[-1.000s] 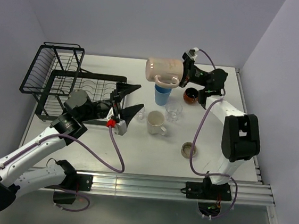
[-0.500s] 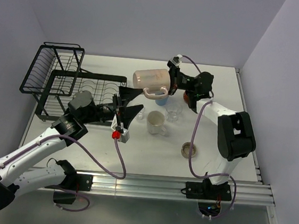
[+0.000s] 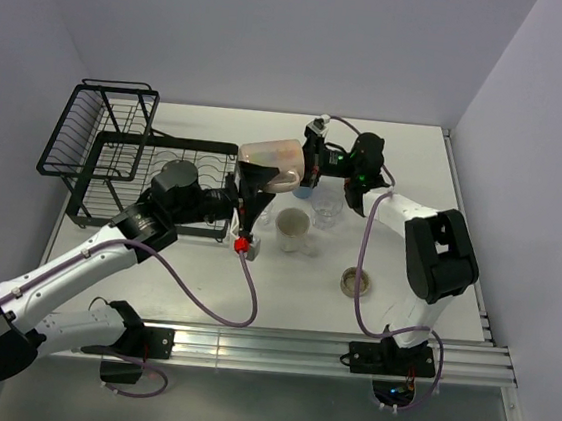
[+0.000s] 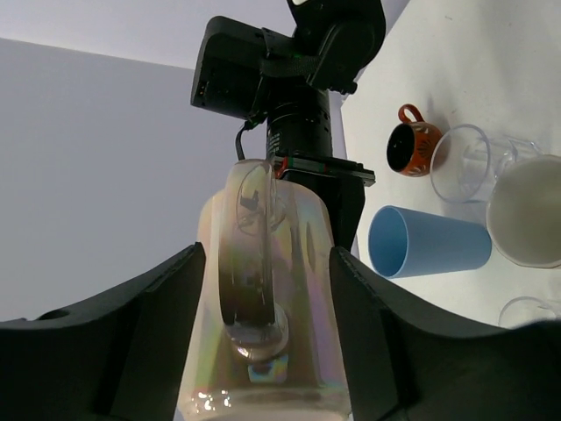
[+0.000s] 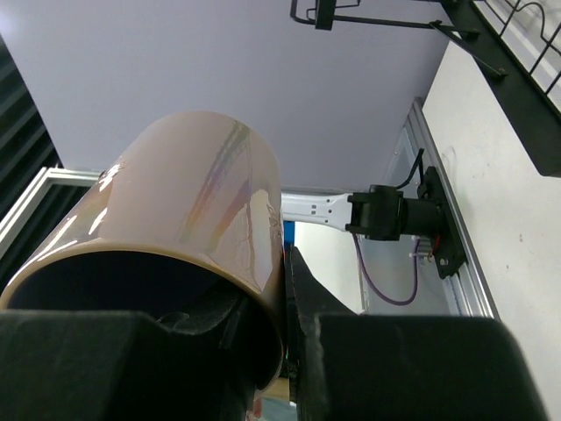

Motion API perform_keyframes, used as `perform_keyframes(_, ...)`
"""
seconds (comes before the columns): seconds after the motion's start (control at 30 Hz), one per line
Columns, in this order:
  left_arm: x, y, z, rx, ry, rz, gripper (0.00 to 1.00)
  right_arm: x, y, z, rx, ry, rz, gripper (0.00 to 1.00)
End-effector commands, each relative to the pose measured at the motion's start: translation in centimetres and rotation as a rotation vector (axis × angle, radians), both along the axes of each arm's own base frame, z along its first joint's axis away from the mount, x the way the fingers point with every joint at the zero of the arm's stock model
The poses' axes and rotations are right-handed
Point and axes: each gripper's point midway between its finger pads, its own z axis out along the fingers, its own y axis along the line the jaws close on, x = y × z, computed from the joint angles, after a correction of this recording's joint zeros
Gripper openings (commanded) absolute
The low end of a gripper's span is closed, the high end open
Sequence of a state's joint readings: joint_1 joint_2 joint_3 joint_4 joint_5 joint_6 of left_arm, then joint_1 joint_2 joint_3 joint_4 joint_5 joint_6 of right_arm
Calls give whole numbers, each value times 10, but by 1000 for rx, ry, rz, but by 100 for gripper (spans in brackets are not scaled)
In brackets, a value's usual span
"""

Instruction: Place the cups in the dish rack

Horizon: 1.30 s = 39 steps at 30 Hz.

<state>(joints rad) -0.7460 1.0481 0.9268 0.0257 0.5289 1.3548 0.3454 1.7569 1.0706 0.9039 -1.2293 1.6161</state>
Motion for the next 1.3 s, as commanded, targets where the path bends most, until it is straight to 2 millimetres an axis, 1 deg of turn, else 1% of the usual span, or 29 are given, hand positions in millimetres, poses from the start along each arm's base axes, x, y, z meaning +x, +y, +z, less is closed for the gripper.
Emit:
perform_keyframes(0.0, 0, -3, 19, -6, -59, -7, 65, -8, 2, 28, 37, -103, -25, 0)
perform_keyframes(0.07, 2, -5, 17, 2, -54, -8, 61, -10, 3, 28, 31, -111, -26, 0)
perform_keyframes(0.23, 8, -10, 16, -3, -19, -7, 57, -17, 7, 18, -4, -114, -19, 0)
perform_keyframes(0.47, 11, -14, 8, 14, 2, -8, 50, -22, 9, 21, 1, -120, -2, 0)
perform_keyframes(0.57, 16, -15, 10, 8, 18, 10, 47, -24, 11, 22, 4, -123, 4, 0)
perform_keyframes(0.6, 17, -15, 10, 6, 22, 14, 44, -25, 11, 22, 5, -122, 4, 0)
perform_keyframes(0.63, 16, -14, 4, 23, 50, 16, 43, -26, 11, 21, 3, -118, 9, 0)
perform_keyframes(0.67, 16, -14, 3, 23, 53, 16, 42, -26, 12, 21, 5, -118, 11, 0)
perform_keyframes(0.7, 16, -14, 2, 27, 56, 16, 37, -26, 11, 21, 8, -116, 11, 0)
perform_keyframes(0.77, 16, -13, -1, 40, 65, 21, 33, -27, 12, 20, 10, -110, 18, 0)
perform_keyframes(0.8, 15, -14, -2, 40, 68, 18, 27, -28, 12, 22, 16, -110, 21, 0)
perform_keyframes(0.87, 15, -12, -3, 45, 74, 29, 19, -28, 12, 22, 19, -110, 24, 0)
perform_keyframes(0.9, 14, -12, -4, 47, 75, 30, 10, -28, 12, 23, 21, -109, 26, 0)
perform_keyframes(0.97, 14, -12, -3, 46, 80, 36, 2, -28, 12, 24, 22, -111, 32, 0)
perform_keyframes(1.0, 14, -11, -4, 46, 87, 38, 0, -28, 12, 23, 21, -110, 34, 0)
perform_keyframes(1.03, 14, -11, -1, 42, 89, 40, 0, -29, 13, 23, 20, -107, 38, 5)
perform_keyframes(1.07, 13, -10, -3, 53, 104, 42, 0, -29, 13, 23, 17, -108, 41, 7)
perform_keyframes(1.1, 13, -10, -3, 54, 116, 45, 0, -29, 13, 21, 10, -103, 42, 11)
perform_keyframes(1.13, 12, -10, 2, 51, 115, 44, 0, -29, 13, 20, 5, -101, 43, 17)
perform_keyframes(1.17, 12, -9, 2, 56, 120, 47, 0, -29, 13, 19, 1, -109, 42, 25)
perform_keyframes(1.2, 12, -7, 0, 68, 130, 52, 0, -30, 13, 18, -6, -99, 42, 39)
perform_keyframes(1.27, 11, -5, 5, 73, 128, 59, 0, -31, 12, 16, -13, -97, 43, 50)
